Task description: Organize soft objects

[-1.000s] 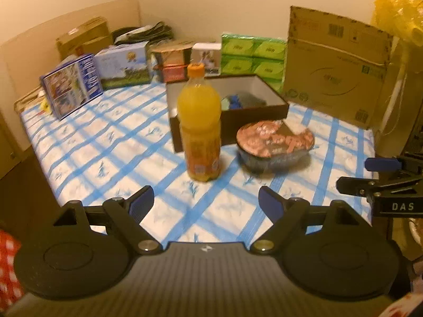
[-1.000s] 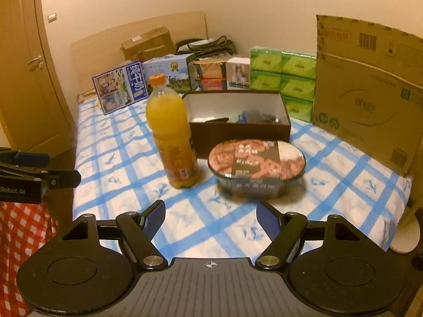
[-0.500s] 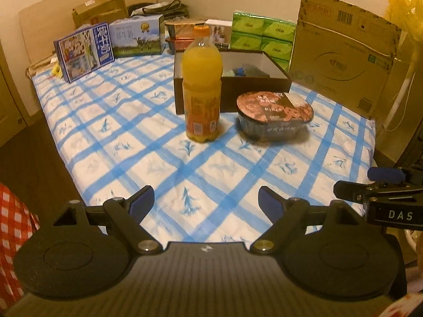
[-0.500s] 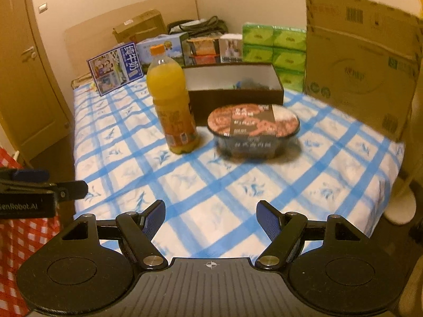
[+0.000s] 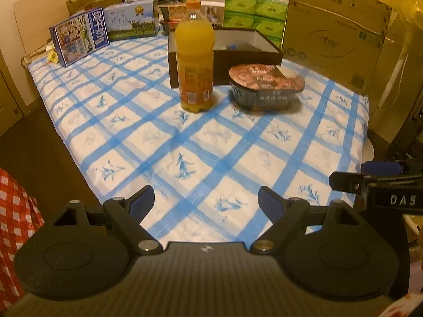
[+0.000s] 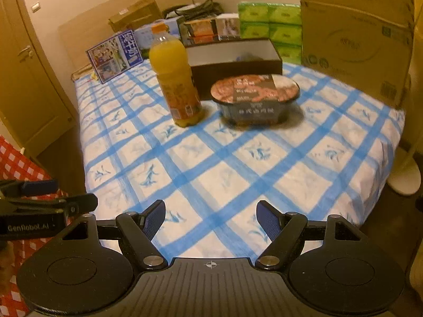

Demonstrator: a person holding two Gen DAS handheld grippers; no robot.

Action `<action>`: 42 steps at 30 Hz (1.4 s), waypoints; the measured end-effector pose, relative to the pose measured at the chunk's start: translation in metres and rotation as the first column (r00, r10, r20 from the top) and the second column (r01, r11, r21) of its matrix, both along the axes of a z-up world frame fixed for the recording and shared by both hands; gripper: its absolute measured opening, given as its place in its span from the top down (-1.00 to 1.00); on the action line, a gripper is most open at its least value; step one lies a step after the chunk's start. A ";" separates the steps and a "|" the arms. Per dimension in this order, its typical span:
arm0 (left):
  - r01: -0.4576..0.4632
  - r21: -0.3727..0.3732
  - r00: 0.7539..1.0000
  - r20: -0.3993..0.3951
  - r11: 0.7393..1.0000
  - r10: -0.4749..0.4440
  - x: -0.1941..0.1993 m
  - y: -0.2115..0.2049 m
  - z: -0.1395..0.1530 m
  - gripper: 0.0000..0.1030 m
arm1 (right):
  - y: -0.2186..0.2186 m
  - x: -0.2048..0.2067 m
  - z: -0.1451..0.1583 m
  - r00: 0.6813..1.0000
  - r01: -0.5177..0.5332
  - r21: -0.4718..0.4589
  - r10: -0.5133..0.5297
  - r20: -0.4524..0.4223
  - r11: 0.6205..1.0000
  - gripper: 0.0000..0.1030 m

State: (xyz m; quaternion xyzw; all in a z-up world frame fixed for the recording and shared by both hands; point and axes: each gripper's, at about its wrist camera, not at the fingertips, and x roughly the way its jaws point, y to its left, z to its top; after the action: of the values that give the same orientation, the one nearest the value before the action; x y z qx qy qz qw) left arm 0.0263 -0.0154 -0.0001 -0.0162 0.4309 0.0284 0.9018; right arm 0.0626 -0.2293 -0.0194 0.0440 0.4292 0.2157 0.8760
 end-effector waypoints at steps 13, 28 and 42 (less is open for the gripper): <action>0.012 -0.013 0.999 -0.046 1.000 -0.013 -0.007 -0.013 -0.014 -0.64 | -0.002 -0.012 -0.012 0.999 -0.020 -0.009 0.020 -0.044 1.000 -0.47; 0.011 -0.010 0.999 -0.038 1.000 -0.012 -0.011 -0.014 -0.011 -0.64 | -0.004 -0.018 -0.015 0.999 -0.002 -0.008 0.002 -0.045 1.000 -0.47; 0.011 -0.012 0.999 -0.036 1.000 -0.011 -0.010 -0.014 -0.011 -0.64 | -0.003 -0.017 -0.016 0.999 -0.008 -0.009 0.007 -0.051 1.000 -0.47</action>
State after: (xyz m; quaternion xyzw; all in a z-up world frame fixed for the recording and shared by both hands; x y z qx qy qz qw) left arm 0.0164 -0.0295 -0.0106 -0.0187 0.4475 0.0212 0.8938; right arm 0.0454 -0.2326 -0.0353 0.0439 0.4523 0.2158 0.8642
